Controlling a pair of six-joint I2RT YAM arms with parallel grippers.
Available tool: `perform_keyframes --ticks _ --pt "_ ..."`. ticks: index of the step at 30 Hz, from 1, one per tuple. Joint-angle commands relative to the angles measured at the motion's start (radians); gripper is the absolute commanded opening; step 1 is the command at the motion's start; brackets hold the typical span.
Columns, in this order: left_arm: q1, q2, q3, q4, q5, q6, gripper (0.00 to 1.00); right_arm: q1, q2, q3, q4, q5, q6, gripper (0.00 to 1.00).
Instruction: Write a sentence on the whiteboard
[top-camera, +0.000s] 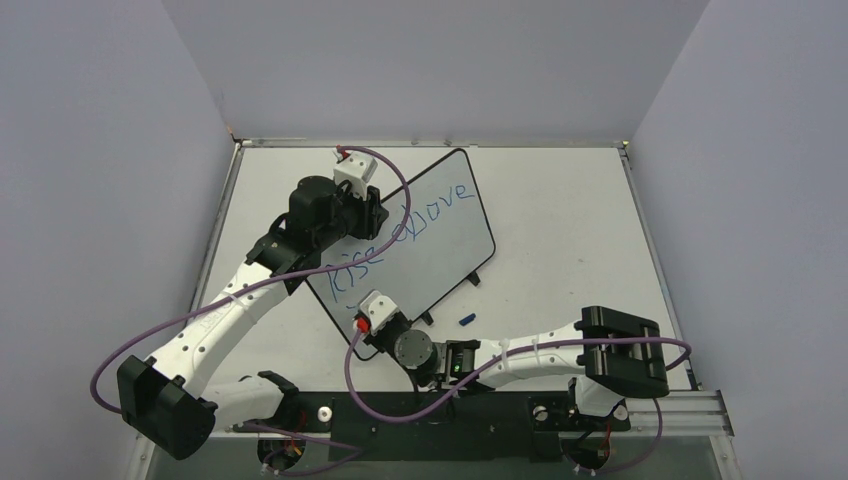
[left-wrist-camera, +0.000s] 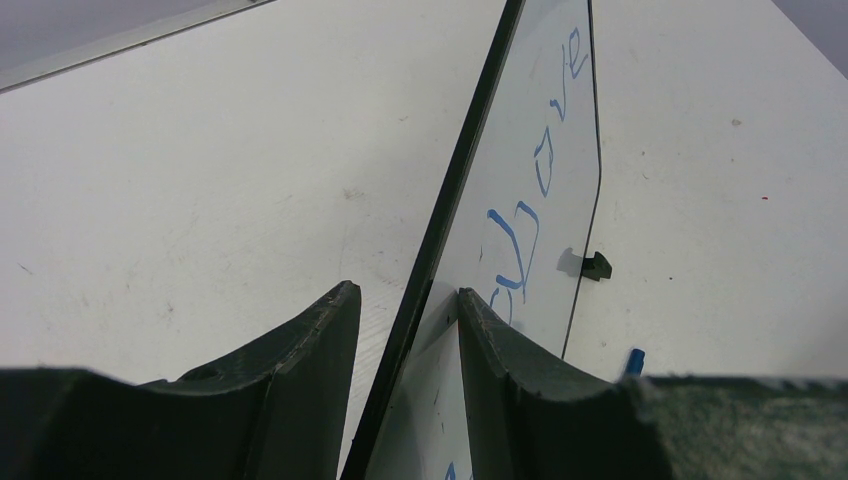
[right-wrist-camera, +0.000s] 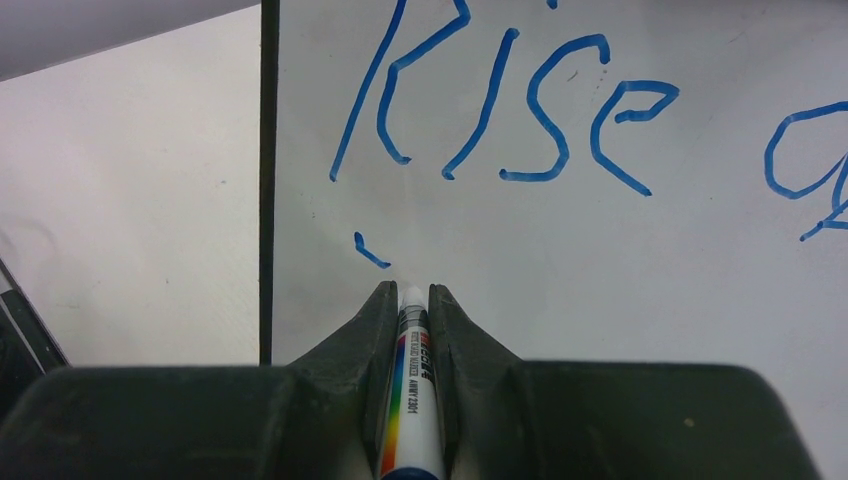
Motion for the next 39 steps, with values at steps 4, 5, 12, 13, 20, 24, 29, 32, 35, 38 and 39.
perform_keyframes --ticks 4,5,12,13,20,24,29,32,35,38,39 --pt "0.003 -0.013 0.037 0.137 -0.038 0.009 0.0 -0.021 -0.005 -0.008 0.06 0.019 0.024 0.0" --pt "0.003 -0.013 0.037 0.136 -0.039 0.009 0.0 -0.022 -0.002 -0.008 0.061 0.018 0.025 0.0" --pt "0.002 -0.012 0.037 0.135 -0.04 0.01 0.0 -0.041 0.011 -0.011 0.072 0.018 0.029 0.0" --pt "0.002 -0.012 0.037 0.136 -0.041 0.01 0.0 -0.042 0.013 -0.013 0.073 0.018 0.029 0.0" --pt "0.003 -0.01 0.037 0.135 -0.043 0.011 0.0 -0.058 0.011 -0.025 0.072 0.024 0.049 0.0" --pt "0.002 -0.008 0.037 0.136 -0.043 0.011 0.0 -0.071 0.001 -0.035 0.064 0.037 0.055 0.0" --pt "0.003 -0.008 0.038 0.134 -0.044 0.011 0.0 -0.097 -0.016 -0.051 0.056 0.046 0.059 0.0" --pt "0.002 -0.008 0.037 0.134 -0.044 0.011 0.0 -0.107 -0.029 -0.056 0.049 0.047 0.061 0.0" --pt "0.002 -0.008 0.037 0.134 -0.044 0.011 0.0 -0.114 -0.041 -0.061 0.046 0.047 0.057 0.0" --pt "0.003 -0.008 0.038 0.134 -0.044 0.012 0.0 -0.113 -0.066 -0.064 0.034 0.046 0.054 0.0" --pt "0.003 -0.009 0.038 0.134 -0.045 0.01 0.0 -0.111 -0.072 -0.067 0.034 0.04 0.054 0.0"
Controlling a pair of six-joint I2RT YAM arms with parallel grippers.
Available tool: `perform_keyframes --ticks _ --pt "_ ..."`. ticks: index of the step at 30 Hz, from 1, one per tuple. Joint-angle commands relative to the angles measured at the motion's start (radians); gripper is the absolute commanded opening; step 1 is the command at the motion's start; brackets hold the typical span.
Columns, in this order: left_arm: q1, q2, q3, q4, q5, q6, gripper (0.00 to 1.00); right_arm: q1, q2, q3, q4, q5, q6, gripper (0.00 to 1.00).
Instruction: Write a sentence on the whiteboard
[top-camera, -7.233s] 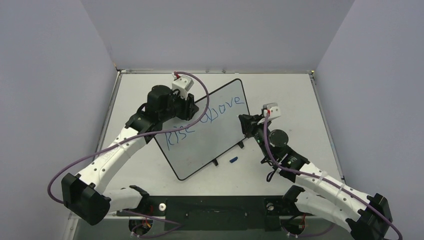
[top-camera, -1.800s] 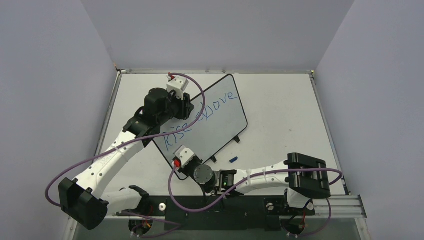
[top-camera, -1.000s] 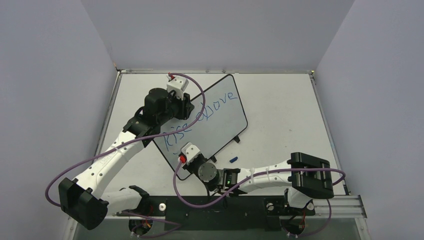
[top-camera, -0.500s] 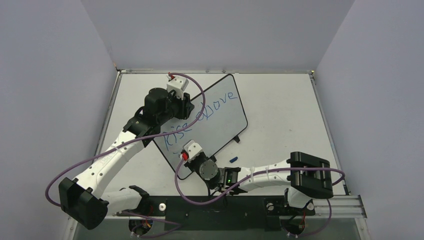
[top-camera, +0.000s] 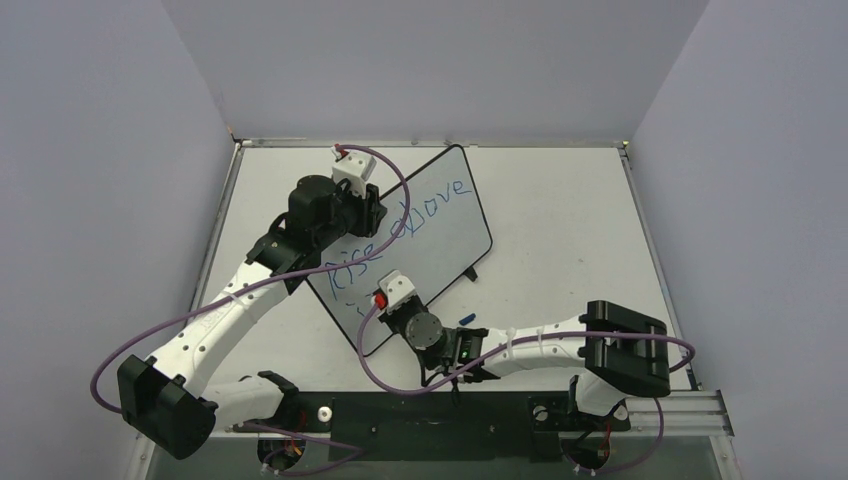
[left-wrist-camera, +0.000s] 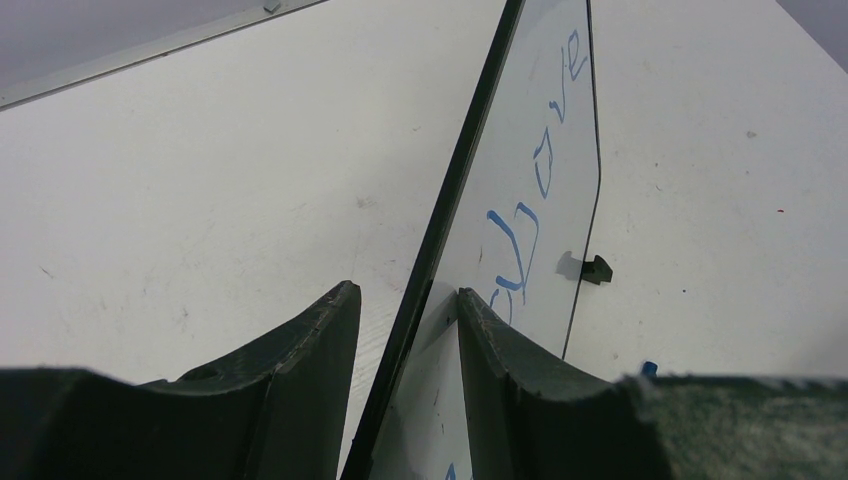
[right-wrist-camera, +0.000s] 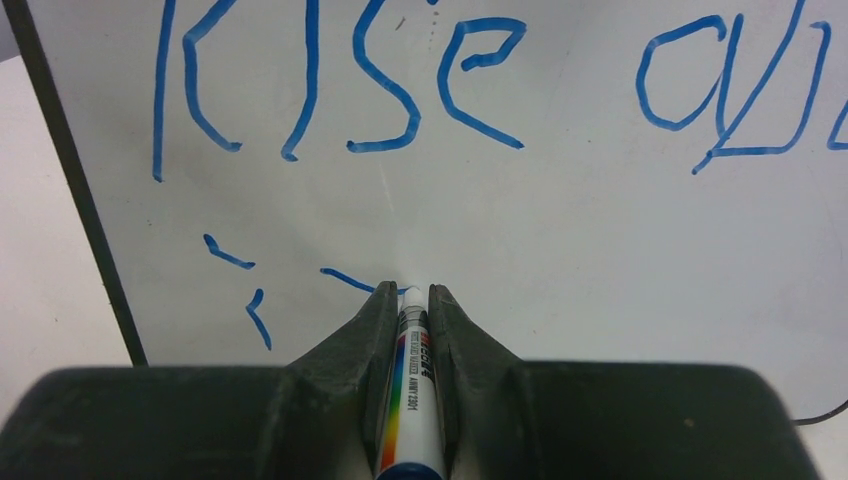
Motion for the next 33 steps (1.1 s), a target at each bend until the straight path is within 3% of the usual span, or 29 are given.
perform_keyframes --ticks 1,9,33 --pt "0.002 -0.011 0.037 0.116 -0.023 0.002 0.0 -0.01 -0.071 -0.012 -0.002 0.01 0.01 0.0" --pt "0.001 -0.012 0.037 0.116 -0.022 0.002 0.0 0.005 -0.117 -0.012 0.026 -0.018 0.011 0.0" --pt "0.002 -0.008 0.039 0.116 -0.017 0.002 0.0 0.004 -0.011 0.091 0.027 -0.071 0.002 0.0"
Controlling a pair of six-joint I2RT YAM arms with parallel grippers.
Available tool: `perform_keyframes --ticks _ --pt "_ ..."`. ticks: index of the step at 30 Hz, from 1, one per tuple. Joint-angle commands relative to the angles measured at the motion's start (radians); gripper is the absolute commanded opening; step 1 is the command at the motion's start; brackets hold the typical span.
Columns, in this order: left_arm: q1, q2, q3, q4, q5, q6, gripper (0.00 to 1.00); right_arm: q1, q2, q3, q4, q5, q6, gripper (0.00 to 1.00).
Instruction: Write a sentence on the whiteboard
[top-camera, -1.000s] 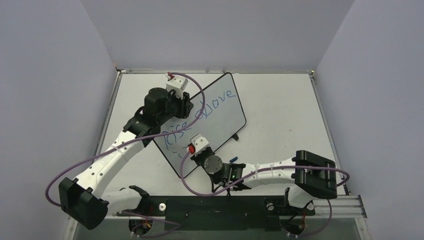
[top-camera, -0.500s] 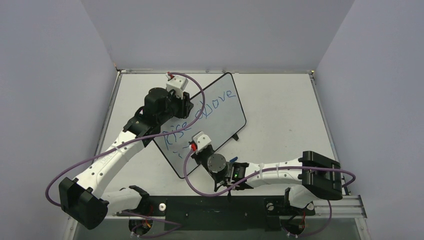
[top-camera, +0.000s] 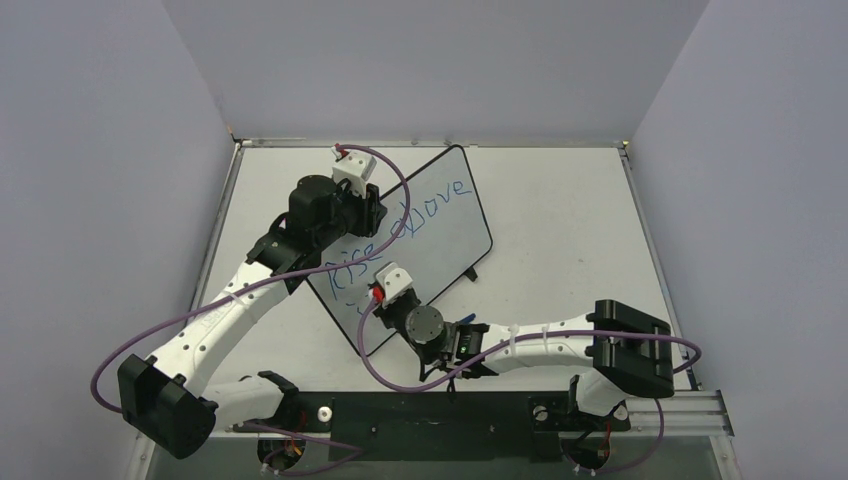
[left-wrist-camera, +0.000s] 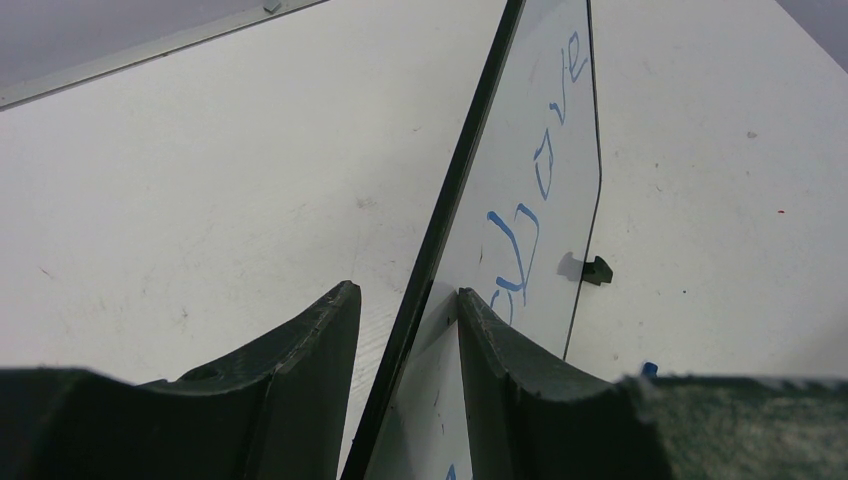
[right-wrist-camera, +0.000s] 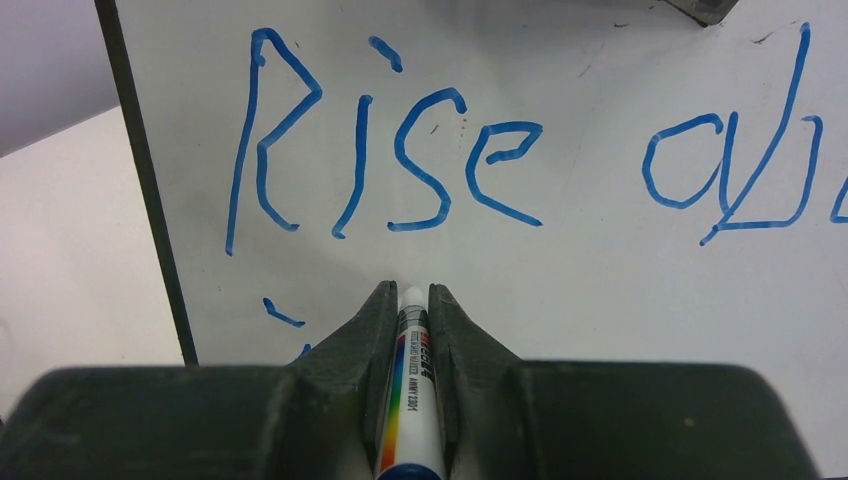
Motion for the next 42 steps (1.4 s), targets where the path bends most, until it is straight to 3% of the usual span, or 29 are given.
perform_keyframes --ticks 1,42 --pt "0.002 -0.01 0.039 0.114 -0.016 0.003 0.0 0.008 0.017 0.039 0.033 -0.014 0.007 0.0" --pt "0.001 -0.01 0.037 0.114 -0.022 0.003 0.0 0.015 0.05 -0.135 0.05 0.027 0.135 0.0"
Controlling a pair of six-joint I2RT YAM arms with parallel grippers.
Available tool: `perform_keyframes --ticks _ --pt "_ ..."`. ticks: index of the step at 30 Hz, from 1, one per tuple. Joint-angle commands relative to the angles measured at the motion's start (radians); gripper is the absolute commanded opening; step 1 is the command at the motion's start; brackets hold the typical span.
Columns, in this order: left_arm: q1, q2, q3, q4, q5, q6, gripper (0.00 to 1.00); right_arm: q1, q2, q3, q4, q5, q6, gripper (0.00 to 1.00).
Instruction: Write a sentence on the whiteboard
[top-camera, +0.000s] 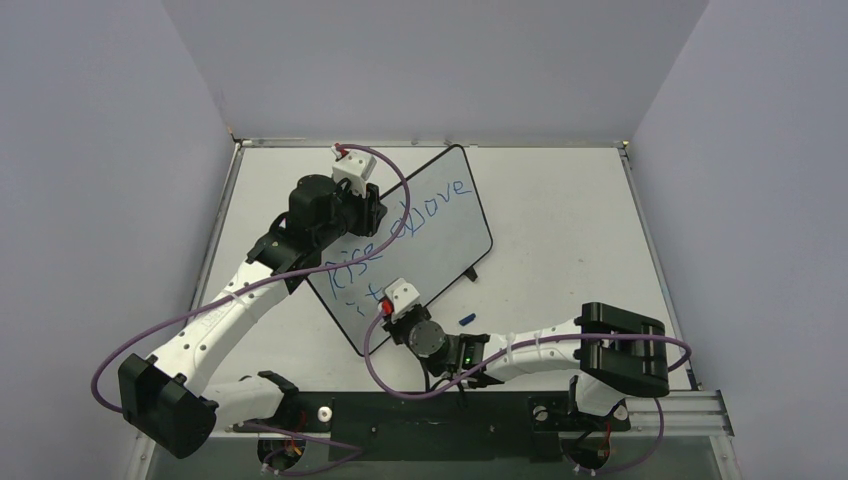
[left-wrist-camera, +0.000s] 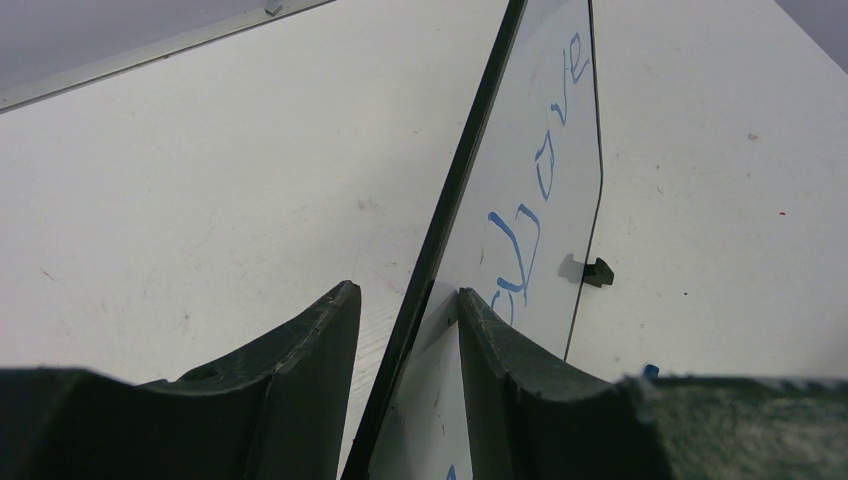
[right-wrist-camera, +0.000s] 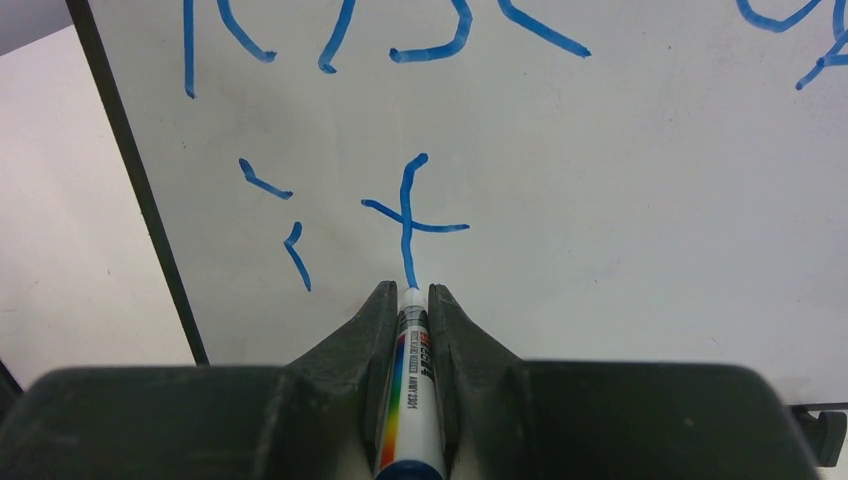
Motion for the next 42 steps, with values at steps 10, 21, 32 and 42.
perform_keyframes --ticks 10,21,32,42 --pt "0.001 -0.022 0.035 0.11 -0.031 0.005 0.0 -0.001 0.012 -0.012 0.007 0.051 -0.014 0.0" --pt "0.001 -0.025 0.039 0.107 -0.029 0.005 0.0 -0.017 -0.056 0.012 -0.038 0.089 -0.09 0.0" --pt "0.0 -0.036 0.037 0.106 -0.033 0.007 0.0 -0.056 -0.241 -0.065 -0.058 0.063 -0.078 0.0" --pt "0.001 -0.035 0.037 0.108 -0.035 0.01 0.0 -0.182 -0.32 -0.127 -0.045 -0.009 -0.048 0.0"
